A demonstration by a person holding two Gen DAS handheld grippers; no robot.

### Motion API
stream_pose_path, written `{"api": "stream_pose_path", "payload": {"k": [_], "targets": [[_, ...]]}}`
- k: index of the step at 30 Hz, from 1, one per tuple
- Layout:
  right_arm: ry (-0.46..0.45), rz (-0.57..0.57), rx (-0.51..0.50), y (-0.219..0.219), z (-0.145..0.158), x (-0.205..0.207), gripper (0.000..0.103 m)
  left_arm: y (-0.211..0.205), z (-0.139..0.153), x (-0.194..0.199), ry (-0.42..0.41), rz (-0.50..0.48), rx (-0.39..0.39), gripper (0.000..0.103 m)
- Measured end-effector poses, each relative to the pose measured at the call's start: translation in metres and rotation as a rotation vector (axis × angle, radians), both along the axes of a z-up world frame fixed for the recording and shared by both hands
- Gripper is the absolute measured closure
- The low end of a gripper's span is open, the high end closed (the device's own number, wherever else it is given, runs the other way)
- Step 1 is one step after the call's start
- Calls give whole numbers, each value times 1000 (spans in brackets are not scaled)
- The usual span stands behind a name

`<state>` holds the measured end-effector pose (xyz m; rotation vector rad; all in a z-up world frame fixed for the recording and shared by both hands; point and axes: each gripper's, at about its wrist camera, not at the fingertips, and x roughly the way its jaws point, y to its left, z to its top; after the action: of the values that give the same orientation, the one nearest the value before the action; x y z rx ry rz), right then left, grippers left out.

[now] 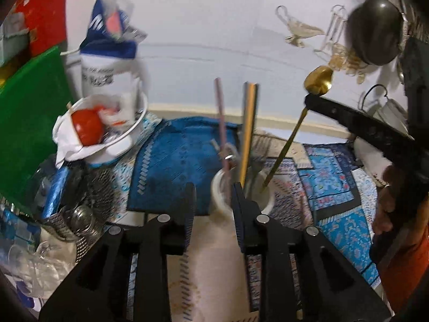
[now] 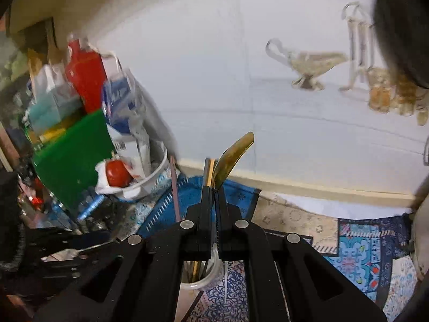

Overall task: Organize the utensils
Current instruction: 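Lower the white chopstick and gold spoon into the white cup and open both tools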

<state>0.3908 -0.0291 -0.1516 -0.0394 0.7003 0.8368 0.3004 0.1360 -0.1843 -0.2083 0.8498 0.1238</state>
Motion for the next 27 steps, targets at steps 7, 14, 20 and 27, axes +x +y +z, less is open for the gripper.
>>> {"api": "stream_pose_path", "payload": {"k": [7,14,20,27], "targets": [[89,43,-98,26,-44,-1,100,11,-16,-4,42,2,-7,78],[153,73,-145,28,-61,3,99,1,-24,1,66,-35,2,78],[201,96,-129,18,-52,7,99,-13,-26,9,77,-80,4,78],[201,25,-93,-42,-33,10,86,-49,-23,24,78,-182,4,75]]}}
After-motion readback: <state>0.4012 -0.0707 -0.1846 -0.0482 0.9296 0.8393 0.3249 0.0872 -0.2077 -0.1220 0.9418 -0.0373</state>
